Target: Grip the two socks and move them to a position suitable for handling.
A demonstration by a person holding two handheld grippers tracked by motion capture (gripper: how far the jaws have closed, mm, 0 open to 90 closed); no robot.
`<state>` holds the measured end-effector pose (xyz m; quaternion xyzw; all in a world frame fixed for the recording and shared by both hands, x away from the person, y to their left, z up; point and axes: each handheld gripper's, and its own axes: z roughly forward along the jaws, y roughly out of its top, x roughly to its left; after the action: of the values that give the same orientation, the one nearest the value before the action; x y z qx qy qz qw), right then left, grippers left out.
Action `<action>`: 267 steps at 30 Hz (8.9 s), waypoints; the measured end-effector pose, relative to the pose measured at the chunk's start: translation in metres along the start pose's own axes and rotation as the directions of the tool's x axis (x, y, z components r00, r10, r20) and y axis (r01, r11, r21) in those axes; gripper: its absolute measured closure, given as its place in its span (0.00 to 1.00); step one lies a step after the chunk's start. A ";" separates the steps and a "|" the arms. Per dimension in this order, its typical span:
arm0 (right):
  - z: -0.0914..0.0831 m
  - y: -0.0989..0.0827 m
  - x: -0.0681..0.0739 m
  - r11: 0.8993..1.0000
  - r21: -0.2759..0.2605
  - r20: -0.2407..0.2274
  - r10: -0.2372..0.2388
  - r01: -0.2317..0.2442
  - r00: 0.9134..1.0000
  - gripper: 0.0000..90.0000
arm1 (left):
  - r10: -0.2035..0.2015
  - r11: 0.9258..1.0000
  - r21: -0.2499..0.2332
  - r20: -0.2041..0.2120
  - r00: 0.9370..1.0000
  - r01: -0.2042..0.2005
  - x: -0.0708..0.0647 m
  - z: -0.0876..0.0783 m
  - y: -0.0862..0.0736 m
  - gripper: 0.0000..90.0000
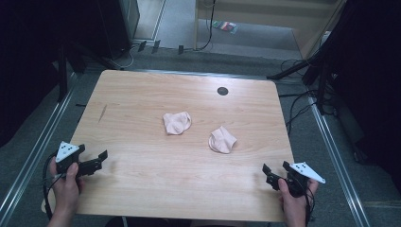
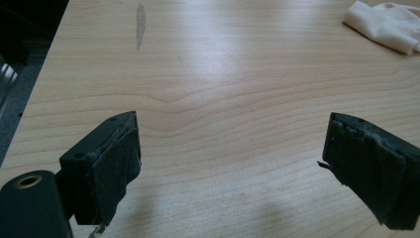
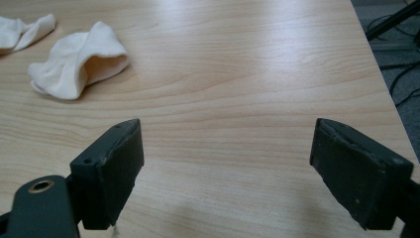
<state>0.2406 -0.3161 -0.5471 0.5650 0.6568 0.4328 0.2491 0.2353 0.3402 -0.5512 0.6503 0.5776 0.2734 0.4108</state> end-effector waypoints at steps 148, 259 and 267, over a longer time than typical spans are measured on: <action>0.038 0.067 0.213 0.985 0.098 -0.212 -0.120 0.143 0.970 0.88 | 0.071 0.996 -0.065 0.149 0.986 -0.061 -0.069 -0.008 0.018 0.09; 0.038 0.039 0.224 0.993 0.114 -0.374 0.004 0.042 0.927 0.96 | 0.221 0.926 0.174 0.466 0.857 -0.334 -0.193 0.032 -0.007 0.97; 0.029 0.044 0.197 0.995 0.101 -0.323 0.016 0.017 0.946 0.96 | 0.204 0.928 0.189 0.466 0.861 -0.322 -0.172 0.032 -0.001 1.00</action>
<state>0.2410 -0.1198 -0.4926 0.4983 0.7102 0.4851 0.1090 0.2295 0.1650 -0.5483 0.8164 0.4059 0.0960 0.3994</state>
